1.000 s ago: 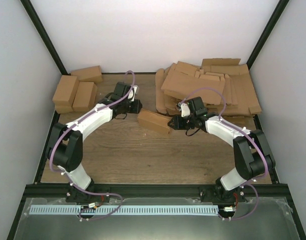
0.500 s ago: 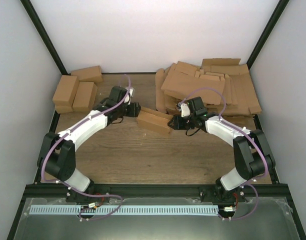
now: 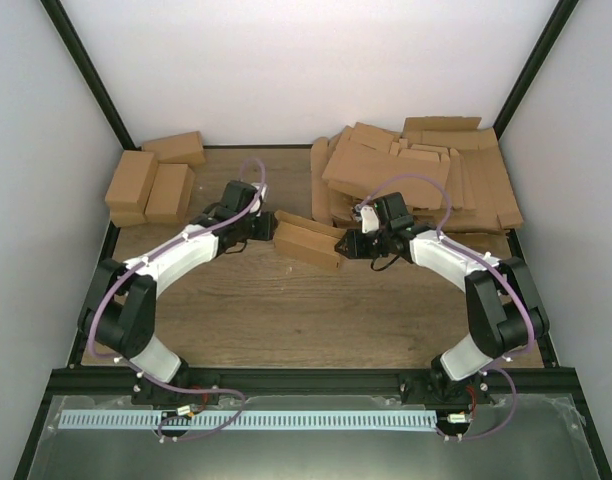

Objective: Fold the paper box

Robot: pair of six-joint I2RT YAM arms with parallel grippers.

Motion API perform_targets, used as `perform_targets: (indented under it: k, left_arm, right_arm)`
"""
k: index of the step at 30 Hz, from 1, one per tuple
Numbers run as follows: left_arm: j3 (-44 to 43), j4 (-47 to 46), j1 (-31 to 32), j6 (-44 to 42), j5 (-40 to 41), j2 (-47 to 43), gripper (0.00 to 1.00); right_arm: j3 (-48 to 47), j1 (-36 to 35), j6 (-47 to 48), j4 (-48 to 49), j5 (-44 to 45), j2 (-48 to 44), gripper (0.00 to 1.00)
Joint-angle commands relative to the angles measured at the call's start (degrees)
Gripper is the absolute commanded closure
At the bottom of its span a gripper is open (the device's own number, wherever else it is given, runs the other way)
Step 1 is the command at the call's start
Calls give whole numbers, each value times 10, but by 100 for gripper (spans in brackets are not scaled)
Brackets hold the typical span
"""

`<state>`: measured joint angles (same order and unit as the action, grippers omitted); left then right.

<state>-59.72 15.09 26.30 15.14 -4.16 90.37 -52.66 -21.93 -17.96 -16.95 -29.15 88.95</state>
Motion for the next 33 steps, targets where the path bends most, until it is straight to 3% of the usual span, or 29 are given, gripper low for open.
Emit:
perform_targets:
  k: [1, 10, 17, 28, 33]
  left_arm:
    - [-26, -19, 3, -2, 3, 17, 56]
    - [-46, -5, 3, -13, -8, 33, 64]
    - [-64, 20, 4, -8, -27, 42, 96]
    - [-78, 95, 21, 41, -19, 44, 96]
    - [-49, 69, 33, 54, -1, 33, 96]
  right_arm:
    - [-22, 1, 10, -9, -6, 7, 63]
    - [-24, 2, 11, -9, -12, 14, 63]
    - [-25, 1, 10, -11, -11, 14, 63]
    - [-23, 1, 2, -10, -4, 12, 63]
    - [-14, -3, -2, -4, 3, -22, 46]
